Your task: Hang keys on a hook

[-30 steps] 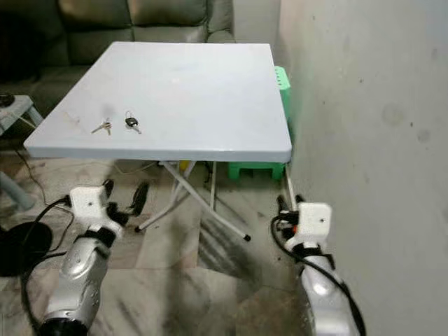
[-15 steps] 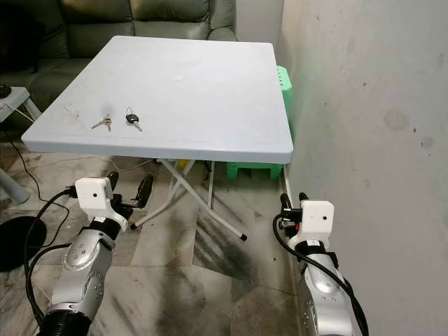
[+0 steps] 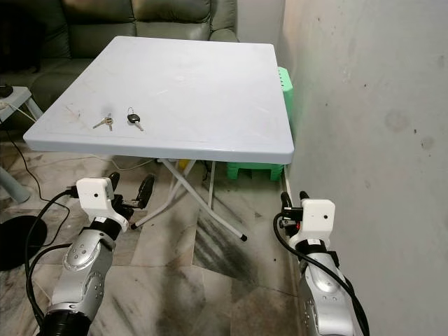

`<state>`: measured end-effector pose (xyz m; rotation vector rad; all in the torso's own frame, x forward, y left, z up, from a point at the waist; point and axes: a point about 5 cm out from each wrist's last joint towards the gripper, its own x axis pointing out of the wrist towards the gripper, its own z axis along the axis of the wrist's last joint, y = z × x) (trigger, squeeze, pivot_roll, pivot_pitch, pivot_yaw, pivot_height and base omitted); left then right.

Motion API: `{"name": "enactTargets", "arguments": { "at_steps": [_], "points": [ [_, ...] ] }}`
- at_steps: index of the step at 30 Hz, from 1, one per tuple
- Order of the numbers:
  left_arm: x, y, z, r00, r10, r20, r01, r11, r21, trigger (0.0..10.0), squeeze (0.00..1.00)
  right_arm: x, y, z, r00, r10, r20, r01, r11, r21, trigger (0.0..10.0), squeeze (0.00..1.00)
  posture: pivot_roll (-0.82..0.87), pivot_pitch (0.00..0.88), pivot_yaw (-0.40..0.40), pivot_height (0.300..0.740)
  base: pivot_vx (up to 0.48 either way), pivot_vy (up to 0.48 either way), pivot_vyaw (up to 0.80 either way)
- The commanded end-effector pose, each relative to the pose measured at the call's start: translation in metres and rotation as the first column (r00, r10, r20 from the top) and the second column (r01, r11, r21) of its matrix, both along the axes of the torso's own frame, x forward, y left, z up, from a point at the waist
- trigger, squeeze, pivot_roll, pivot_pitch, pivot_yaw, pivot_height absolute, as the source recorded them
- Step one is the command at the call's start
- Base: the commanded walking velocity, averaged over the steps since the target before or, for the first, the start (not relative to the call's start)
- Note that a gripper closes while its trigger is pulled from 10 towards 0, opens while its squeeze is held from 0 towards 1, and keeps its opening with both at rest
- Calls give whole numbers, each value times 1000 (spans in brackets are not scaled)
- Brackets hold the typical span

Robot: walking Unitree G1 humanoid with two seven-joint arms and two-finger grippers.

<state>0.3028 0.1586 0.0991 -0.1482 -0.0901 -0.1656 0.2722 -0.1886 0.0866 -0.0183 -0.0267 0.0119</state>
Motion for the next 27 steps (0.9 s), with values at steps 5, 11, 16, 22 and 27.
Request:
{"name": "enactTargets", "arguments": {
  "at_steps": [5,11,16,22,27],
  "points": [
    [2,2,4,1000,6,1,-6,1000,8,10000,0,0,0,2,1000,-1,2,1,1000,-1,10000,0,-21,59,2,740,0,0,0],
    [3,3,4,1000,6,-7,-6,1000,-13,10000,0,1,0,2,1000,-2,1,2,1000,0,10000,0,-20,60,1,740,0,0,0],
    [4,3,4,1000,6,-11,-6,1000,-13,10000,0,1,0,3,1000,-2,1,2,1000,1,10000,0,-20,65,1,740,0,0,0],
    [4,3,4,1000,6,-16,-7,1000,-15,10000,0,0,0,2,1000,-3,-1,3,1000,2,10000,0,-19,67,0,740,0,373,0],
    [4,3,3,1000,7,-19,-7,1000,-18,10000,0,0,0,2,1000,-2,-2,2,1000,2,10000,0,-20,67,0,740,0,447,0]
  ]
}}
